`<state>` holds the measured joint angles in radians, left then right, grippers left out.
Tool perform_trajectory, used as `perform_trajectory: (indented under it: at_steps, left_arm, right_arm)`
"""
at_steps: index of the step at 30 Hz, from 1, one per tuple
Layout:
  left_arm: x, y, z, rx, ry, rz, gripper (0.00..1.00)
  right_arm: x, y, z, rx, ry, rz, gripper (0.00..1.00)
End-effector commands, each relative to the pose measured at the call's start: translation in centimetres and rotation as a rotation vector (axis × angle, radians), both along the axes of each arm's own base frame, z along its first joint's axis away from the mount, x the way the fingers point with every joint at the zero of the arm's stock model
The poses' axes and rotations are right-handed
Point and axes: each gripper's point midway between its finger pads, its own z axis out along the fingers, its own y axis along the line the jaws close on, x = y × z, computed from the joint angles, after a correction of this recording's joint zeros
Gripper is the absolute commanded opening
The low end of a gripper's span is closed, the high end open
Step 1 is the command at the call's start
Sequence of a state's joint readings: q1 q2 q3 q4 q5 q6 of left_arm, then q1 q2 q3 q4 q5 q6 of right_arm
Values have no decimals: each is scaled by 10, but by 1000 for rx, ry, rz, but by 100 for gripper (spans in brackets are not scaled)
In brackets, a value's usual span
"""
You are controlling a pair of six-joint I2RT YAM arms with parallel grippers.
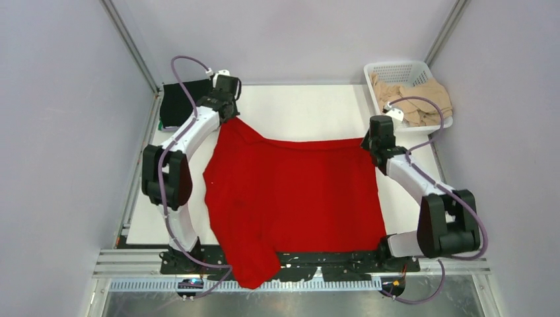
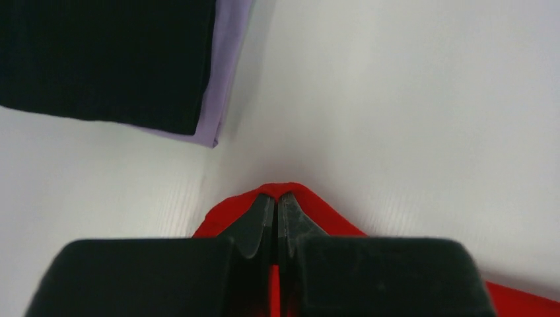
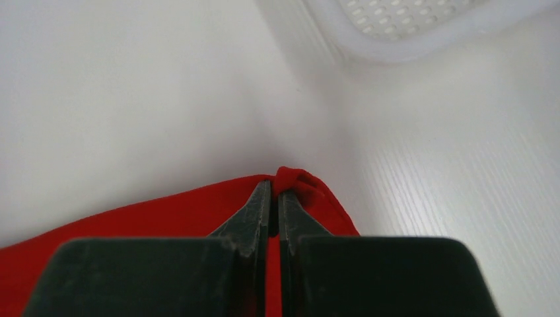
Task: Fold and stack the t-shirts
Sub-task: Flatten out the tshirt
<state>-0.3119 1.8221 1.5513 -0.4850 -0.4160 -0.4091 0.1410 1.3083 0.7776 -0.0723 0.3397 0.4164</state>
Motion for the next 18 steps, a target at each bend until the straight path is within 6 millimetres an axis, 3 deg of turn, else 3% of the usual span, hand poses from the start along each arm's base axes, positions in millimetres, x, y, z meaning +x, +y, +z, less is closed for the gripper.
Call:
perform_trajectory:
  at_steps: [1, 3, 6, 7, 8, 9, 12, 13, 14, 16, 18]
  left_arm:
    - [48, -4, 35, -113, -120, 11, 0]
    - [60, -8, 21, -132, -92, -2, 0]
    - [75, -13, 1, -141, -61, -3, 0]
    - [79, -13, 1, -146, -61, 2, 0]
    - [83, -15, -6, -151, -48, 6, 0]
    - [88, -16, -11, -157, -38, 6, 0]
    - [101, -23, -25, -177, -2, 9, 3]
    - [107, -25, -23, -183, -1, 12, 11]
    - [112, -26, -27, -189, 9, 17, 25]
    - [124, -31, -28, -213, 7, 10, 67]
    - [134, -37, -23, -259, -6, -4, 99]
  right_arm:
    - [59, -3, 45, 4, -184, -56, 5]
    - [73, -4, 30, -1, -142, -72, 5]
    - [90, -6, 29, -1, -128, -103, 5]
    - [90, -11, 19, -12, -93, -128, 5]
    - [95, -13, 22, -12, -89, -146, 5]
    - [93, -19, 8, -13, -40, -181, 5]
    - [103, -24, 4, 9, -12, -217, 5]
    - [105, -25, -5, 10, 12, -218, 5]
    - [112, -24, -1, 15, 1, -212, 8]
    - [123, -25, -1, 11, 0, -209, 19]
    - [132, -25, 2, 6, 7, -201, 34]
